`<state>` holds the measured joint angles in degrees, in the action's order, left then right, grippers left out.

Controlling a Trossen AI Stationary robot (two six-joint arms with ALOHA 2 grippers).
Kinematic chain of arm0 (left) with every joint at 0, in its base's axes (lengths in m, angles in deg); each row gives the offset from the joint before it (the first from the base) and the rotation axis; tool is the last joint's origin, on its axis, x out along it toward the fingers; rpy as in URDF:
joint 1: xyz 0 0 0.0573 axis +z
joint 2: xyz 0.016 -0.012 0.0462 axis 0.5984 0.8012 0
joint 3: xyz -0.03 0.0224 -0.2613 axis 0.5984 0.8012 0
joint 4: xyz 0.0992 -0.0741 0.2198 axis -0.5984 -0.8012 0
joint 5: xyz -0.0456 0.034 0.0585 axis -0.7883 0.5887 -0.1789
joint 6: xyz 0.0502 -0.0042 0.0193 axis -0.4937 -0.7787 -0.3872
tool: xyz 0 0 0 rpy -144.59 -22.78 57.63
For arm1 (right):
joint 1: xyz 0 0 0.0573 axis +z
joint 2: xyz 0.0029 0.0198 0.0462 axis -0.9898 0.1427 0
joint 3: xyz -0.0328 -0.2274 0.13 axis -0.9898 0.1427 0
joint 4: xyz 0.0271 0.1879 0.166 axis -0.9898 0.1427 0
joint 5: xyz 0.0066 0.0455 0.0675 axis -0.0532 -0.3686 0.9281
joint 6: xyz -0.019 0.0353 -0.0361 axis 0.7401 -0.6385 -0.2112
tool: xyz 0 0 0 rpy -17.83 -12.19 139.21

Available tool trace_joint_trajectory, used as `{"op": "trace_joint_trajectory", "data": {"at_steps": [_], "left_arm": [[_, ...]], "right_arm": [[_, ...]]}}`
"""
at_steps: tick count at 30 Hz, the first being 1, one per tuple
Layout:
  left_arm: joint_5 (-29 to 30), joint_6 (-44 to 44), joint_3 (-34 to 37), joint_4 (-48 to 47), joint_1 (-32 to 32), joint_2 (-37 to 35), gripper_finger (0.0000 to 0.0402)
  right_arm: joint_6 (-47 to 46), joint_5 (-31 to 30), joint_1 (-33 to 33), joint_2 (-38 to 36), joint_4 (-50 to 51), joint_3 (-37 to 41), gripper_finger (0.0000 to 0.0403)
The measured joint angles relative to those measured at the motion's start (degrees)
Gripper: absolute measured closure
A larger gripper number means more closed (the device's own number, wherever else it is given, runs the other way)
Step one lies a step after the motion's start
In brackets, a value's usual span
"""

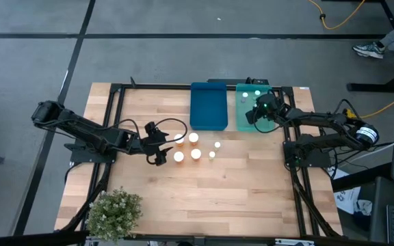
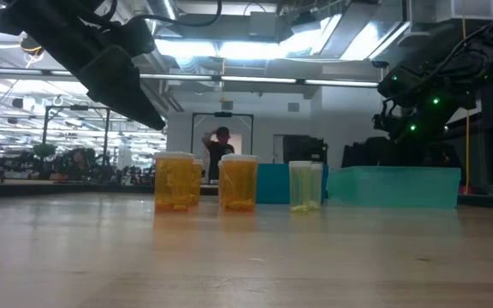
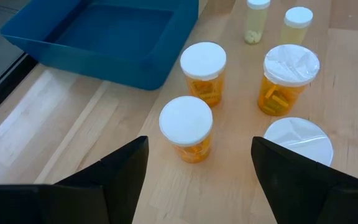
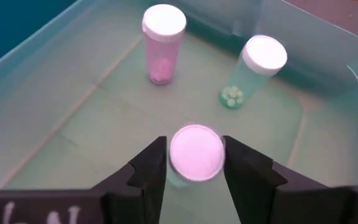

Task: Pick and place medicine bottles into bin by pill shape (circle, oval)
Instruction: Put the blue pill bottle into the green transparent bin, then put the yellow pill bottle into the green transparent bin

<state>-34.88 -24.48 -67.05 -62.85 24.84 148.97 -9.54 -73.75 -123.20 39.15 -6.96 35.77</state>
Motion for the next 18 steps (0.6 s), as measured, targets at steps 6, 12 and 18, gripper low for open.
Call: {"op": "trace_joint_trajectory", "data": {"at_steps": [6,12,18], "left_arm": [[0.0,0.0,0.0,0.0,0.0,0.0,0.0124],[0.0,0.0,0.0,0.0,0.0,0.0,0.0124],[0.0,0.0,0.0,0.0,0.0,0.0,0.0124]], "right_arm": [[0.0,0.0,0.0,0.0,0.0,0.0,0.0226],[2.8,-0.7,0.0,-0.2,0.0,-2.0,0.0222],[3.1,-0.7,0.0,-2.5,3.3,-6.9,0.0222]]}}
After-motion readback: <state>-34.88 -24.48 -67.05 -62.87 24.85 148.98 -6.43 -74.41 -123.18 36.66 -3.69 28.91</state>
